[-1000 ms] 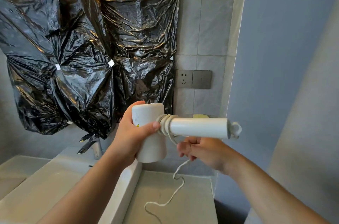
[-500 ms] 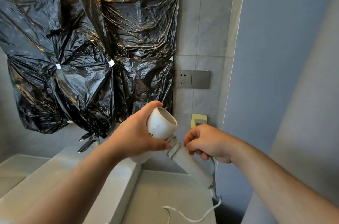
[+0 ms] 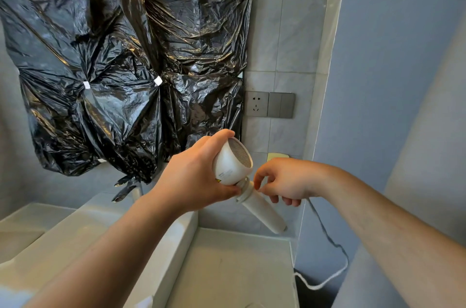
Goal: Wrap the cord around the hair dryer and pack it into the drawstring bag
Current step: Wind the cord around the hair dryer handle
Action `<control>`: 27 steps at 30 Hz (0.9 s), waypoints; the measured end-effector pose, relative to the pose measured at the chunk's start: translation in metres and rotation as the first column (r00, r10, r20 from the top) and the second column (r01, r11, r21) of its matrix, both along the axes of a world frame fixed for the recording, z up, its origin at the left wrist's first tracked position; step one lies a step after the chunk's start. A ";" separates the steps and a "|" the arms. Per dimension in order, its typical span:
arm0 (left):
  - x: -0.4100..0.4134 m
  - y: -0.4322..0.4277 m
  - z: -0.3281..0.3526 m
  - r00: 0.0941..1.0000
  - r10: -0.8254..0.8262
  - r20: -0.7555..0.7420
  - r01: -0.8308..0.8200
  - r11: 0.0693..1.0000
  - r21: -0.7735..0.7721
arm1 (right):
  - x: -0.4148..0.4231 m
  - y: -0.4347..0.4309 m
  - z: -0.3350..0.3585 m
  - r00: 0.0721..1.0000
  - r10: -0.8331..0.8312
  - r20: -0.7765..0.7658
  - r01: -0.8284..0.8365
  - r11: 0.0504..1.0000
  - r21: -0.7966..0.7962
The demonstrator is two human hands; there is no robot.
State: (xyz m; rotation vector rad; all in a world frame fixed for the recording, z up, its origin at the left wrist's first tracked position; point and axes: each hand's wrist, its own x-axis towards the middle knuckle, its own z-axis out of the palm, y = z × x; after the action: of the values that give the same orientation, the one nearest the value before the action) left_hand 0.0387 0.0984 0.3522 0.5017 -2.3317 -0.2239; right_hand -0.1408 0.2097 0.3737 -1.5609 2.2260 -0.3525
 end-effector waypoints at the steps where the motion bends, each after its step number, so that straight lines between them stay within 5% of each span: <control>1: -0.001 0.000 0.000 1.000 0.003 -0.007 -0.003 1.000 -0.002 | -0.001 -0.002 0.002 1.000 -0.008 -0.018 0.008 1.000 0.001; 4: -0.005 -0.002 -0.002 0.996 0.024 -0.089 -0.021 0.999 0.037 | -0.004 -0.007 0.003 0.994 -0.099 0.039 0.102 0.991 -0.087; 9: -0.016 -0.001 -0.014 0.965 0.092 -0.246 -0.068 0.992 0.105 | 0.005 -0.014 -0.011 0.845 -0.224 0.486 0.407 0.859 -0.312; 13: -0.029 0.006 -0.028 0.917 0.165 -0.362 -0.095 0.974 0.204 | 0.019 -0.021 -0.033 0.847 -0.135 0.514 0.443 0.712 -0.544; 17: -0.036 0.006 -0.034 0.844 0.233 -0.483 -0.062 0.937 0.345 | 0.023 -0.015 -0.037 0.742 0.055 0.668 0.487 0.641 -0.593; 27: -0.061 0.008 -0.033 0.684 0.335 -0.648 0.215 0.756 0.618 | 0.025 -0.008 -0.042 0.757 0.140 0.639 0.542 0.413 -0.732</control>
State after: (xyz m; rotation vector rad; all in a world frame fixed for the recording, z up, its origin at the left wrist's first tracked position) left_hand -0.0220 0.1060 0.3188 0.6712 -1.3618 -1.0492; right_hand -0.1156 0.2020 0.3316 -1.1614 1.6498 -2.1348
